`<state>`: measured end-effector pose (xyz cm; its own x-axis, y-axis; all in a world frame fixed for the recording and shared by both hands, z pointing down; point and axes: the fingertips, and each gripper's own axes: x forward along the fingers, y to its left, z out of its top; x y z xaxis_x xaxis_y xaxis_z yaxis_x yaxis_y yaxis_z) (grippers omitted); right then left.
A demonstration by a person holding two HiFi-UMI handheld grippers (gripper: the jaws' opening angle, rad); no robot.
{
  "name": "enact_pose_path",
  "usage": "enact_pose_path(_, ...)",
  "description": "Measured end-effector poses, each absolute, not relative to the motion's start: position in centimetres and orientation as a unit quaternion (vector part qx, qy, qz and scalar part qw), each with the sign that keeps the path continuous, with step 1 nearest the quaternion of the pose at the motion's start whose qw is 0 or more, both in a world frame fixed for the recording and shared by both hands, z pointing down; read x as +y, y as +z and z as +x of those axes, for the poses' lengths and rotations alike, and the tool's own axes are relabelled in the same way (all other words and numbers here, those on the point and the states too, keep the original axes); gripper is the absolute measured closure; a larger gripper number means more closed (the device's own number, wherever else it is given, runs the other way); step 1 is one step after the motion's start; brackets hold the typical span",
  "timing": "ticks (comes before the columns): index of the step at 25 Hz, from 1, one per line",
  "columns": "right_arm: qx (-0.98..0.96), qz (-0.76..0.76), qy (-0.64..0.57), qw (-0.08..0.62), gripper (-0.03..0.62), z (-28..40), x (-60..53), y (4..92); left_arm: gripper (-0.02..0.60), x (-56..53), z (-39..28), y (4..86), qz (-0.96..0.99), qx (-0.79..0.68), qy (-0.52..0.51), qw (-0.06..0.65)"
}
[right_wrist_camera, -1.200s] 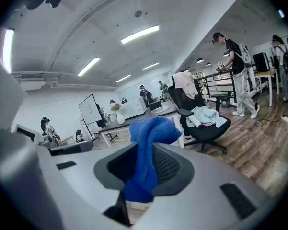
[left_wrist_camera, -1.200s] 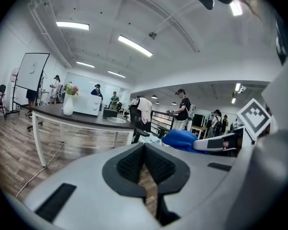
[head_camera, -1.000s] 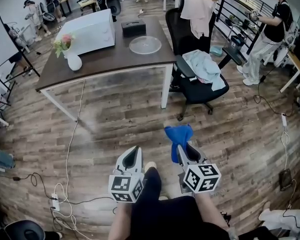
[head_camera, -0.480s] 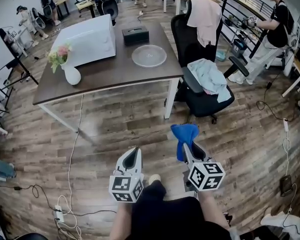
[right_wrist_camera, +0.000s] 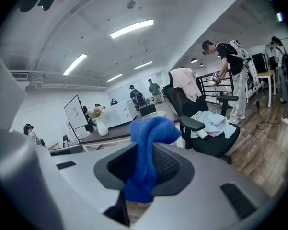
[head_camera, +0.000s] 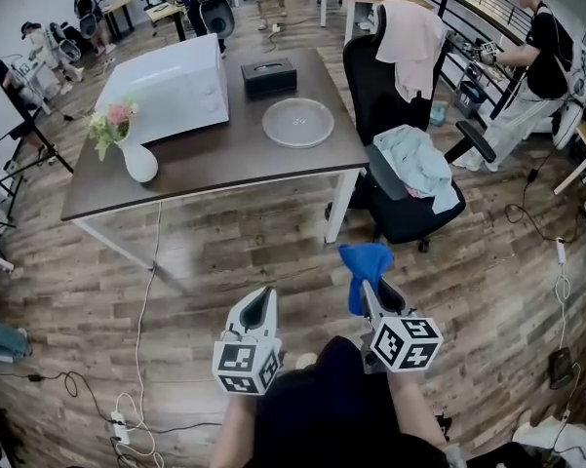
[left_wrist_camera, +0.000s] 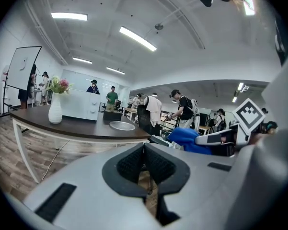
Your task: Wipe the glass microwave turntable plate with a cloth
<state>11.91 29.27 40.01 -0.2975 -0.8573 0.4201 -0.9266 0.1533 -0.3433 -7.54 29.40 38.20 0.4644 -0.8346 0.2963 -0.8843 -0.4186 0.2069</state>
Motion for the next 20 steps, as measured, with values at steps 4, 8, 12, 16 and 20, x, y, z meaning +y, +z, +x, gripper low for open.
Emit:
enact_pose_path(4,-0.751,0.595,0.279,0.062,0.513,12.6,27.3,40.4,0.577,27.8,-7.7,38.6,0.837,-0.513,0.078,0.173)
enact_pose_path(8,-0.753,0.591,0.282,0.064,0.513,12.3,24.4,40.8,0.577,25.3,-8.1,39.3,0.833,-0.518,0.082,0.178)
enact_pose_path(12,-0.759,0.58,0.287,0.071,0.513,11.8,20.2,41.5,0.577,21.6,-8.4,39.9,0.826,-0.526,0.081,0.183)
enact_pose_path(16,-0.767,0.569,0.287,0.078,0.513,11.4,14.8,41.7,0.577,16.6,-8.4,40.2,0.822,-0.533,0.081,0.186)
enact_pose_path(20,-0.775,0.557,0.285,0.085,0.513,11.2,9.0,41.7,0.577,11.1,-8.3,40.4,0.815,-0.541,0.082,0.189)
